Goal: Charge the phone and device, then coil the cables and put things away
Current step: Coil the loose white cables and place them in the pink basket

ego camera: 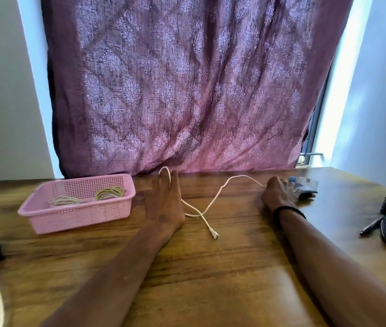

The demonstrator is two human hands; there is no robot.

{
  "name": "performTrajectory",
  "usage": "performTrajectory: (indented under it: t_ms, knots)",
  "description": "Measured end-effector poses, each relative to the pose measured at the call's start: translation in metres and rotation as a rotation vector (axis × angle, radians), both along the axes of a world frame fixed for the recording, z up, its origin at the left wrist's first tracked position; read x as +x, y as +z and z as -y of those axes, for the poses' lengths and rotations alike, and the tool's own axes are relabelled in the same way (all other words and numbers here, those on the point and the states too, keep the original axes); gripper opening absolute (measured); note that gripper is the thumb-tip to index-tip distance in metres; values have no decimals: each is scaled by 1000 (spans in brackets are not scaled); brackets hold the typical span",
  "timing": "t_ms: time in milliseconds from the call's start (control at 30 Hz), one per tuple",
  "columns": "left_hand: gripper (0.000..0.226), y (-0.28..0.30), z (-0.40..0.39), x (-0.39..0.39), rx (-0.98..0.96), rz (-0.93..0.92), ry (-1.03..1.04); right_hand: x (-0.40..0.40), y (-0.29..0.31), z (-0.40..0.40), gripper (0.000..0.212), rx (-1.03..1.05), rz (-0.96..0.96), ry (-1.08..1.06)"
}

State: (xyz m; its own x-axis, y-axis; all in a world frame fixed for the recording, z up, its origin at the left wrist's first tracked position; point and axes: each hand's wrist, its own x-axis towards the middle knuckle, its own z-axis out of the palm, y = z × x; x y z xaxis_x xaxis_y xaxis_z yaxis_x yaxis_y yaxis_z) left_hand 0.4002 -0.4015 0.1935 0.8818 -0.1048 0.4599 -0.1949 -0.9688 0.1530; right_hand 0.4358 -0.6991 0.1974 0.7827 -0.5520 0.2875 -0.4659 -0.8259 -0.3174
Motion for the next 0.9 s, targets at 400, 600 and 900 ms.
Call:
performTrajectory:
  t_ms: [400, 600, 900]
  knots:
    - [87, -11, 0, 9, -25, 43, -79, 14, -6, -13, 28, 75, 213, 293]
    - [86, -13, 0, 11, -49, 39, -107, -5, 29, -32, 27, 138, 878, 508]
    - [71, -8, -1, 5, -363, 241, -234, -19, 36, -91, 27, 70, 700, 947]
